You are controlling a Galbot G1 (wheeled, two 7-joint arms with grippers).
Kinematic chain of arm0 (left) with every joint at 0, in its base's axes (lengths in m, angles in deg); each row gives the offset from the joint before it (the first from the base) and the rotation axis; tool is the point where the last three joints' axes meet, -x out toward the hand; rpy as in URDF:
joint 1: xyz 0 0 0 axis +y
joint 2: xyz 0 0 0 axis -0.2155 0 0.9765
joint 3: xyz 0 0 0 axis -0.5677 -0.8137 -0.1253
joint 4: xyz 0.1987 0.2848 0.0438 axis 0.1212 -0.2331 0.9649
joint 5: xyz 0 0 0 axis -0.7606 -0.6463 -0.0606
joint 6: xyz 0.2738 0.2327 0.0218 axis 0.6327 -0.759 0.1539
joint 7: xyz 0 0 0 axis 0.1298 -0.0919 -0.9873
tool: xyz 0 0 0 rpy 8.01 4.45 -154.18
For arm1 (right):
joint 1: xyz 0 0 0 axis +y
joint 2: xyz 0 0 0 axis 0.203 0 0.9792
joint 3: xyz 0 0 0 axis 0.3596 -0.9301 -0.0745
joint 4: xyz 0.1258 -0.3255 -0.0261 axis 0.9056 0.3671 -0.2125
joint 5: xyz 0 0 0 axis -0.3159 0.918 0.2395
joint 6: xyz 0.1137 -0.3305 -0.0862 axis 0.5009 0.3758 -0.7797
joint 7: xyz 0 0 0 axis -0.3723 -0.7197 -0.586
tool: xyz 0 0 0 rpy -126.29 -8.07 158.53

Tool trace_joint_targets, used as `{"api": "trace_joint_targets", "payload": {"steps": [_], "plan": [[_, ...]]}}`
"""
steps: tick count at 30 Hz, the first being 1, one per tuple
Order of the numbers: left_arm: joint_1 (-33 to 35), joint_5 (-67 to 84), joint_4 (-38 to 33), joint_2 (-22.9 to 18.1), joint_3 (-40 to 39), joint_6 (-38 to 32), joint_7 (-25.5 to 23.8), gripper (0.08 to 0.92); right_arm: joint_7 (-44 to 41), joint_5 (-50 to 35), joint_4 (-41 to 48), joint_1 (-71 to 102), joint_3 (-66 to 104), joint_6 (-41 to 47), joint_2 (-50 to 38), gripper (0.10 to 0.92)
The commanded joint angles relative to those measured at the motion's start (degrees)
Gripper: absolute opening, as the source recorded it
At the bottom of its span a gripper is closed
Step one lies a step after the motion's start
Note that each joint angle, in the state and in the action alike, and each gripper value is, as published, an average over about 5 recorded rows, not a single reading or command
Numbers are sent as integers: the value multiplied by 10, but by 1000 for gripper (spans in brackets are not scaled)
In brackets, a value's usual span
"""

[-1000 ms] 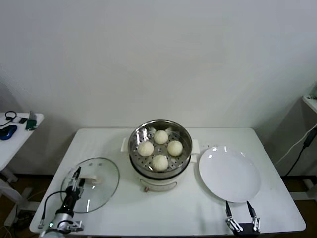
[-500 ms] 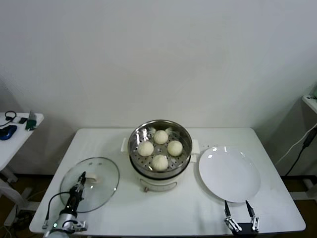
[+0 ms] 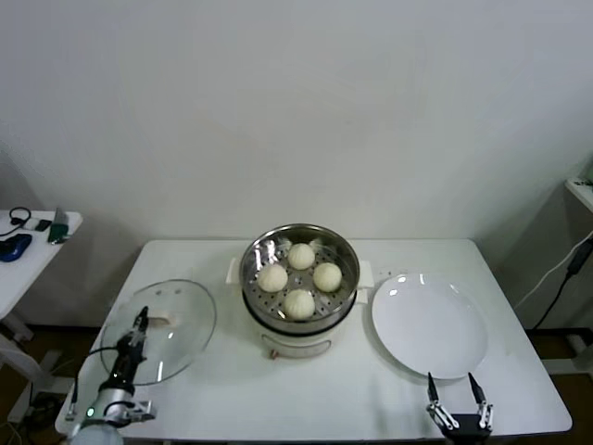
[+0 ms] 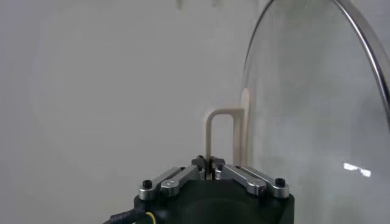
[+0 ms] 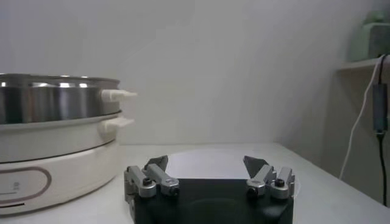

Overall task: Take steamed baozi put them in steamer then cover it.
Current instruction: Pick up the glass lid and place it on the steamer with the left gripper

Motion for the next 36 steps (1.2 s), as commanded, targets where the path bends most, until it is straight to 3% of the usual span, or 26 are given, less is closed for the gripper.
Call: {"api": "trace_joint_targets", "payload": {"steps": [1, 6, 9, 15, 20, 27, 36], "plan": [[39, 123, -285, 95, -10, 199, -161, 134, 22, 41, -9, 0, 7, 19, 1, 823], [-20, 109, -351, 145, -98, 325, -210, 134, 26, 49, -8, 0, 5, 18, 2, 823], [-84, 62, -359, 137, -181, 376, -231, 134, 25, 50, -6, -3, 3, 13, 2, 823], [-173, -70, -356, 61, -330, 434, -316, 134, 22, 52, -5, -10, 3, 4, 0, 823], [-214, -167, -314, -28, -412, 443, -364, 134, 23, 50, -2, -11, 3, -2, -3, 823], [-252, -192, -227, -114, -468, 447, -357, 134, 23, 46, 9, -9, 3, -12, -6, 823], [-288, -192, -148, -160, -496, 448, -333, 134, 25, 39, 10, 5, 10, -22, -12, 823]]}}
